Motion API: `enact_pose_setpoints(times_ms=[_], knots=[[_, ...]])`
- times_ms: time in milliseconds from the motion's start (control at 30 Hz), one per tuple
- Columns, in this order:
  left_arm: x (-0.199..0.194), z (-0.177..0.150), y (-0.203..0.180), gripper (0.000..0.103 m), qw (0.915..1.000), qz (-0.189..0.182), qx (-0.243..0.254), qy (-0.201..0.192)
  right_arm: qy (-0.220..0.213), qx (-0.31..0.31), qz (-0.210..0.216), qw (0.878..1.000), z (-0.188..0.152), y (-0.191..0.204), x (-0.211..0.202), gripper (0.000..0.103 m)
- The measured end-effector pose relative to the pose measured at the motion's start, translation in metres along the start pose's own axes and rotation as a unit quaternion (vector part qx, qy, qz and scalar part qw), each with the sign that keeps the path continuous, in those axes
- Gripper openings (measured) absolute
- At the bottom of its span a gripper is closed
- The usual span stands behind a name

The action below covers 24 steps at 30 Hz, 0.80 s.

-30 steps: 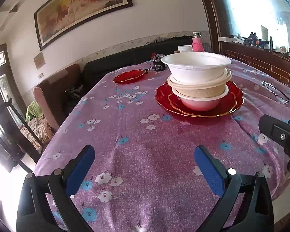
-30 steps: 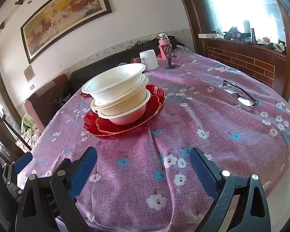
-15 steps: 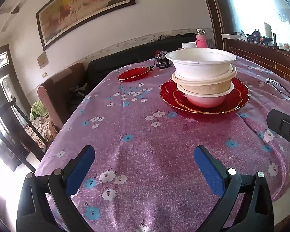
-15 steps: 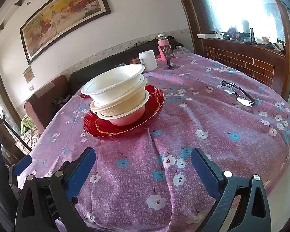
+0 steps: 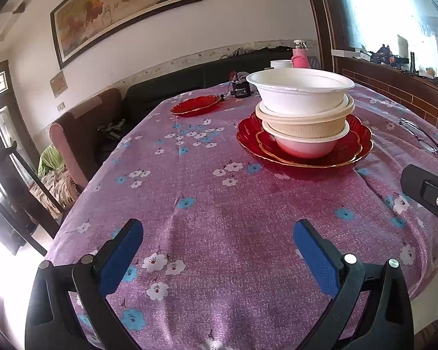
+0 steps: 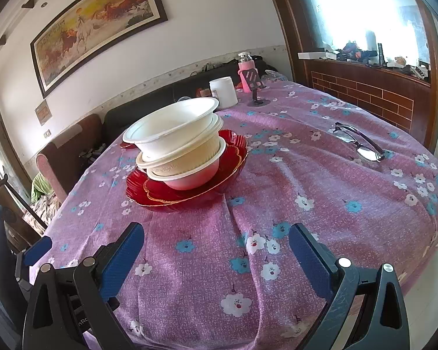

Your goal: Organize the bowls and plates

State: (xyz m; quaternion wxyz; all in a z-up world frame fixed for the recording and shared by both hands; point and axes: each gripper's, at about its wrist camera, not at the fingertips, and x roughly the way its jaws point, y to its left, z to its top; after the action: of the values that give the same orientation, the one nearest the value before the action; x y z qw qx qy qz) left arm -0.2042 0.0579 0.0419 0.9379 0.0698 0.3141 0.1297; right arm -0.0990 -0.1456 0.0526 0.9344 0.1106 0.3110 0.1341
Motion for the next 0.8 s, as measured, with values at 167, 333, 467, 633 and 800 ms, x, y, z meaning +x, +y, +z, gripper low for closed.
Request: enact_pose_setpoints(times_ms=[167, 333, 467, 633, 800], knots=[[0.0008, 0.0003, 0.0002, 0.103, 1.0000, 0.000, -0.001, 0.001, -0.002, 0.001, -0.001, 1.000, -0.0004, 0.0001, 0.0001, 0.101], [0.0013, 0.0005, 0.0006, 0.103, 1.0000, -0.001, -0.001, 0.003, 0.001, 0.001, 0.000, 1.000, -0.0012, 0.0006, 0.0013, 0.101], [0.0024, 0.0000, 0.0002, 0.103, 1.0000, -0.004, 0.000, 0.005, 0.003, 0.000, 0.000, 1.000, -0.0020, 0.0012, 0.0017, 0.101], [0.0033, -0.0002, 0.0003, 0.103, 1.0000, -0.005, 0.000, 0.007, 0.004, -0.001, 0.000, 1.000, -0.0023, 0.0017, 0.0025, 0.101], [0.0036, -0.0004, 0.0000, 0.103, 0.9999, -0.007, 0.000, 0.009, 0.007, 0.000, 0.001, 1.000, -0.0028, 0.0016, 0.0039, 0.101]])
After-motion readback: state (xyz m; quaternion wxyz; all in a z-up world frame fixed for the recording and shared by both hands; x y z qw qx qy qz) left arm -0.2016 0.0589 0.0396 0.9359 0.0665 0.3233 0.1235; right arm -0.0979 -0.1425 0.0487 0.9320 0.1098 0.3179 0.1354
